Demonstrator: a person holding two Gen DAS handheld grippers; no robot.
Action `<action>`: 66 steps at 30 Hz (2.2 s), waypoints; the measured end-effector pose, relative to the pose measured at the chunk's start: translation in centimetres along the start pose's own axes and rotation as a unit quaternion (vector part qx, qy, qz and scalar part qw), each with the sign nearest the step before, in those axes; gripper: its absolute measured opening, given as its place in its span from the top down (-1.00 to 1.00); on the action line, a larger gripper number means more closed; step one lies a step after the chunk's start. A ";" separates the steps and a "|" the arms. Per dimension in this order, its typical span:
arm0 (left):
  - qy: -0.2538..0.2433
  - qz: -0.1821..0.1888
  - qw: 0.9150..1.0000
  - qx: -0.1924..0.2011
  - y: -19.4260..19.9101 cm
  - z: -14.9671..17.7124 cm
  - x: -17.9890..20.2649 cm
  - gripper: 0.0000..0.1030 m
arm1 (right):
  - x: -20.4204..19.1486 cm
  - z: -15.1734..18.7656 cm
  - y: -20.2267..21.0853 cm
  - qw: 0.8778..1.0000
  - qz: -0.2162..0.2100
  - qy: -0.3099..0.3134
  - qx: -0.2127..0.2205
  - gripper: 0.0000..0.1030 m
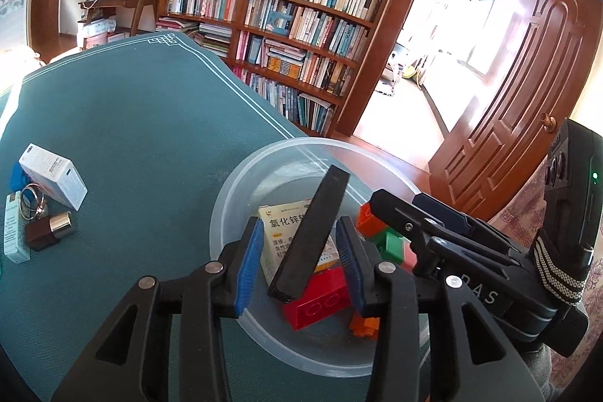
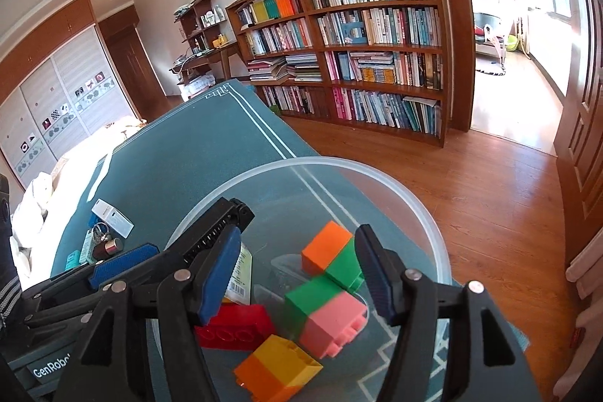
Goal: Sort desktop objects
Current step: 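Drop the green-pink block into the bowl with the right tool while the left tool releases the black case there, then grasp the teal Glide floss box with the left tool while the right tool grasps the white medicine box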
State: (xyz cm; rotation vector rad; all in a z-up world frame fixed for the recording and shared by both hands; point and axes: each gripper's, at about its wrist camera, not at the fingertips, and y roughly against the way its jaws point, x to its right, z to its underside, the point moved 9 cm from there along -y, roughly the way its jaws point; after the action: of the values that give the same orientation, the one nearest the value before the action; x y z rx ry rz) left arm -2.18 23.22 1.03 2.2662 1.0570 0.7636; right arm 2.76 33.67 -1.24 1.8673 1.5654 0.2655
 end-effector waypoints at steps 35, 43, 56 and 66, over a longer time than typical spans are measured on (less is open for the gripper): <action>0.126 -0.194 0.970 0.072 8.7 1.4 -19.4 0.16 | -17.4 2.0 -3.0 0.982 -0.140 0.124 -0.027 -0.31; 0.161 -0.221 0.959 0.071 9.1 2.4 -23.5 0.16 | -21.1 2.2 -5.9 0.974 -0.173 0.125 -0.070 -0.31; 0.187 -0.274 0.942 0.052 7.6 4.3 -27.8 0.16 | -23.5 2.3 -9.8 0.970 -0.171 0.138 -0.107 -0.31; 0.206 -0.266 0.941 0.048 7.7 5.1 -29.3 0.14 | -25.1 1.9 -12.4 0.969 -0.165 0.146 -0.114 -0.31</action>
State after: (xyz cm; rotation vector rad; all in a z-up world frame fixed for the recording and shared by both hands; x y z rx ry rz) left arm -10.51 -5.63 -5.37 1.7829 1.8362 0.9780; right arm -12.46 10.23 -3.72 1.4098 1.9232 0.5628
